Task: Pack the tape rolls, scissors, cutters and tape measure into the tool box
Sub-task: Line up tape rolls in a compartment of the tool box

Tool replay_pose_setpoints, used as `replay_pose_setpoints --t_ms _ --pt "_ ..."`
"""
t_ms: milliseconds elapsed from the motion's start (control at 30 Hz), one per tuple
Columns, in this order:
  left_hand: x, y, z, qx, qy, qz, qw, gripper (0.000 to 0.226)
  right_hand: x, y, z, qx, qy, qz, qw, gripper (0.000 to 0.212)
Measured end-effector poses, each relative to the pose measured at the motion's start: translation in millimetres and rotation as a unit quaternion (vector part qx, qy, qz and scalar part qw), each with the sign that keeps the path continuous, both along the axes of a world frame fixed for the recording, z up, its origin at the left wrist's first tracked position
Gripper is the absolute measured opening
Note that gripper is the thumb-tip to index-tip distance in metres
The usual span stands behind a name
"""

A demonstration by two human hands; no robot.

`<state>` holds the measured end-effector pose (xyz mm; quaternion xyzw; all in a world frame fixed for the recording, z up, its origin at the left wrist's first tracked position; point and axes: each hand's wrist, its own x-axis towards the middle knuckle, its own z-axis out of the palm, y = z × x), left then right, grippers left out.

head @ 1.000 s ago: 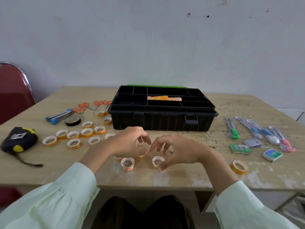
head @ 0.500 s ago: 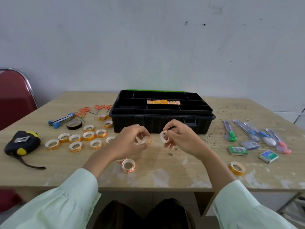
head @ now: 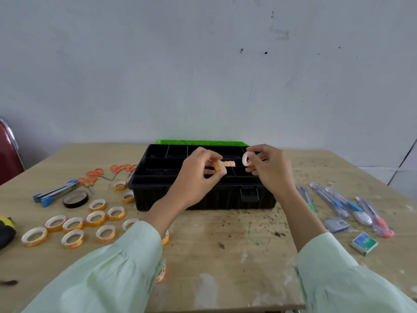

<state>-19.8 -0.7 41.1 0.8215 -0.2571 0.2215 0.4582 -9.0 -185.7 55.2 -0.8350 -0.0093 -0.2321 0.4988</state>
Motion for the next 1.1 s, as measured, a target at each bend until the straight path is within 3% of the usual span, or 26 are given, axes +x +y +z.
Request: replay_pose_setpoints --t_ms 233,367,533,667,833,967,1100 --pt "40.0 -11.3 8.8 -0.033 -0.001 0.028 0.999 0.029 48.8 -6.9 9.3 -0.194 0.086 -0.013 0.977 0.019" --pt "52.1 -9.1 7.9 -0.037 -0.002 0.028 0.999 0.029 61.5 -1.9 16.1 -0.246 0.111 0.002 0.963 0.012" --pt "62.7 -6.2 5.5 -0.035 0.001 0.032 0.999 0.03 67.4 5.3 14.7 -0.285 0.144 0.01 0.947 0.025" --pt "67.5 -5.7 3.6 -0.031 0.004 0.032 0.999 0.03 74.4 1.8 9.7 -0.264 0.137 0.026 0.954 0.013" --pt "74.7 -17.7 4.3 -0.015 0.009 0.018 1.0 0.033 76.4 -5.8 10.4 -0.219 0.129 0.065 0.965 0.015" --pt "82.4 -36.8 6.6 0.016 0.022 0.002 1.0 0.041 78.3 -13.6 9.6 -0.123 0.147 0.094 0.977 0.013" --pt "91.0 -54.6 3.8 0.051 0.023 -0.001 0.998 0.042 74.8 -15.0 13.2 -0.015 0.163 0.117 0.98 0.028"
